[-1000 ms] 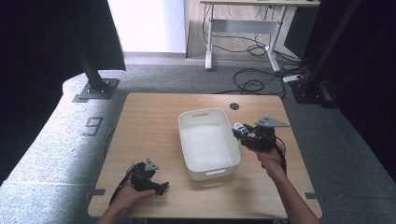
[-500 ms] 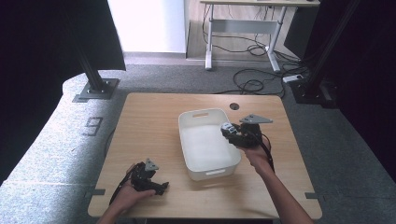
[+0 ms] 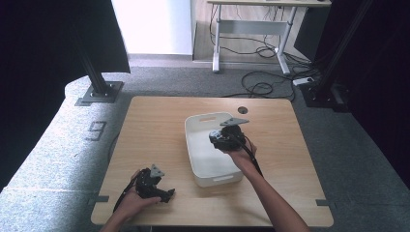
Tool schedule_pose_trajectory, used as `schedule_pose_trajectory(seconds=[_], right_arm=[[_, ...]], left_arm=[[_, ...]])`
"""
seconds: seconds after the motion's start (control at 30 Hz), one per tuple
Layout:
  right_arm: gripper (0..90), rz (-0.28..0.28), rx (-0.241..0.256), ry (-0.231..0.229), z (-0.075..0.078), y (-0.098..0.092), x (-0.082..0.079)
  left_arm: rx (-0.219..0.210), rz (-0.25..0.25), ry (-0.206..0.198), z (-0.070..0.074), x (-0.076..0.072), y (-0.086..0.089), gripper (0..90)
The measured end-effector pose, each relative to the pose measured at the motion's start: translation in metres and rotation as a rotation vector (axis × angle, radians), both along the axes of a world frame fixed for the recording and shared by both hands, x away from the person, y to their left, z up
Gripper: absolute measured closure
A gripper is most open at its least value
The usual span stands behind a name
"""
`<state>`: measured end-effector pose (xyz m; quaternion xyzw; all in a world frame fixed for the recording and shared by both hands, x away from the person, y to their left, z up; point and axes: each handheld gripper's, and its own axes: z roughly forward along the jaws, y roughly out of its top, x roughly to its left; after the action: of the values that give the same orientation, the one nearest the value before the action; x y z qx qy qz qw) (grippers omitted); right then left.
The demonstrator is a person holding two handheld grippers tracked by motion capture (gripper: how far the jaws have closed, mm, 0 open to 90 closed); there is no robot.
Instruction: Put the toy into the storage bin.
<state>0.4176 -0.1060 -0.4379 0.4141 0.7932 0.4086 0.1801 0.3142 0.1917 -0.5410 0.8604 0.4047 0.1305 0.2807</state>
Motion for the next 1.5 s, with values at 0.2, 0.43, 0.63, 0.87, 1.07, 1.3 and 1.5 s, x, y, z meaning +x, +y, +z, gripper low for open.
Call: schedule_pose_trajectory(seconds=[0.2,0.43,0.63,0.87,1.07,1.3,1.5], right_arm=[[50.5,0.010,-0.033,0.055,-0.015,0.024,0.012],[50.4,0.018,-0.074,0.103,-0.027,0.041,0.020],[50.5,0.020,-0.140,0.143,-0.038,0.057,0.024],[50.4,0.024,-0.200,0.233,-0.057,0.071,0.032],[50.4,0.026,-0.207,0.264,-0.064,0.077,0.035],[50.2,0.018,-0.210,0.275,-0.067,0.079,0.037],[49.7,0.026,-0.201,0.300,-0.070,0.079,0.039]], left_arm=[[0.002,-0.003,0.001,0.000,0.000,0.000,0.3],[0.000,-0.005,0.002,0.000,-0.001,0.000,0.3],[0.001,-0.008,0.004,0.000,-0.001,0.000,0.3],[0.003,-0.011,0.003,0.000,-0.001,0.000,0.3],[0.005,-0.014,0.003,0.000,-0.001,0.000,0.3],[0.004,-0.012,0.003,0.000,-0.001,0.000,0.3],[0.003,-0.013,0.003,0.000,-0.001,0.000,0.2]])
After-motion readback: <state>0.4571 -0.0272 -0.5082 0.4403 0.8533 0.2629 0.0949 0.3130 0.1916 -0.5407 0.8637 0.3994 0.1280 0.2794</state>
